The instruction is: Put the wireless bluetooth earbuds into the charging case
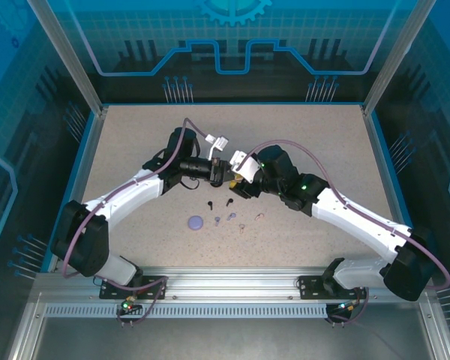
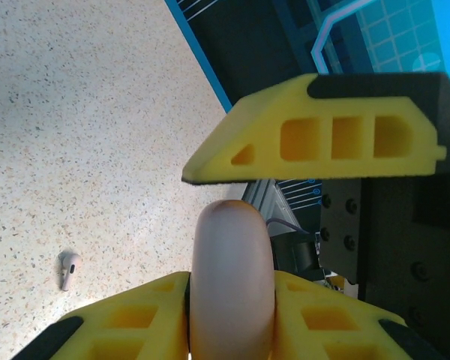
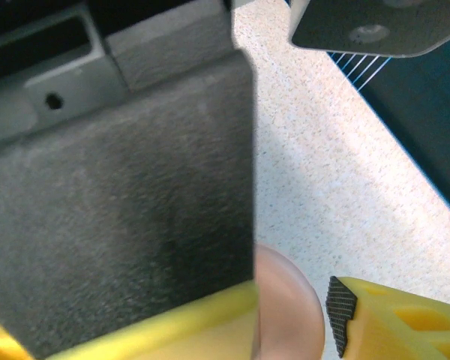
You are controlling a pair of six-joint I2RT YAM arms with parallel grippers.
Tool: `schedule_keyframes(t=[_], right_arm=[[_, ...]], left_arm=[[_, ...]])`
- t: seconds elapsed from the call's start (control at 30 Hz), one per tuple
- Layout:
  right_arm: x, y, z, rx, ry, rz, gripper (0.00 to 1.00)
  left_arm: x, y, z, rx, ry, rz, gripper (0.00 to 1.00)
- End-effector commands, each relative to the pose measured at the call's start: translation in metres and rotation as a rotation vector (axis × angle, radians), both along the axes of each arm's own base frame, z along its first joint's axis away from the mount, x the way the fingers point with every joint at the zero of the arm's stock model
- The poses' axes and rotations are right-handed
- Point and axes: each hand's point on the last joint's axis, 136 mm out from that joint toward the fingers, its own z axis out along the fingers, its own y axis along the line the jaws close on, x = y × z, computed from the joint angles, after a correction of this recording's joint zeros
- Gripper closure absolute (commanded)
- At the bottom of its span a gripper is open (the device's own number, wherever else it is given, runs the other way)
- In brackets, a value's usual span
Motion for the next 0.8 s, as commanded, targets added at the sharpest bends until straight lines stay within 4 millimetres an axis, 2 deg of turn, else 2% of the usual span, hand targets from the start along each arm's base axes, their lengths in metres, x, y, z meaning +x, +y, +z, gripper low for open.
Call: schedule_keyframes(t=[0.0, 0.03, 0.07, 0.23, 0.37, 0.53, 0.63, 0.77], right_arm=[[-0.005, -0.007, 0.013, 0.054, 0.049, -0.001, 0.12], [-0.009, -0.010, 0.014, 0.068, 0.061, 0.004, 0.02], [-0.012, -0.013, 0.016, 0.079, 0.069, 0.007, 0.00], [-0.030, -0.028, 0.030, 0.194, 0.120, 0.040, 0.00], [-0.041, -0.035, 0.054, 0.344, 0.109, 0.079, 0.00], [-0.038, -0.044, 0.078, 0.499, 0.076, 0.062, 0.00], [-0.033, -0.046, 0.089, 0.590, 0.069, 0.063, 0.00], [-0.030, -0.044, 0.113, 0.693, 0.042, 0.093, 0.00]], left_arm=[[0.000, 0.000, 0.024, -0.023, -0.110, 0.008, 0.73], [0.001, 0.001, 0.026, -0.025, -0.131, 0.020, 0.75], [0.003, 0.002, 0.028, -0.027, -0.149, 0.034, 0.75], [0.010, 0.009, 0.044, -0.052, -0.279, 0.109, 0.79], [0.009, 0.015, 0.062, -0.102, -0.420, 0.150, 0.79], [0.001, 0.024, 0.087, -0.193, -0.622, 0.186, 0.83], [-0.007, 0.030, 0.103, -0.258, -0.744, 0.208, 0.85], [-0.017, 0.036, 0.118, -0.306, -0.871, 0.224, 0.87]])
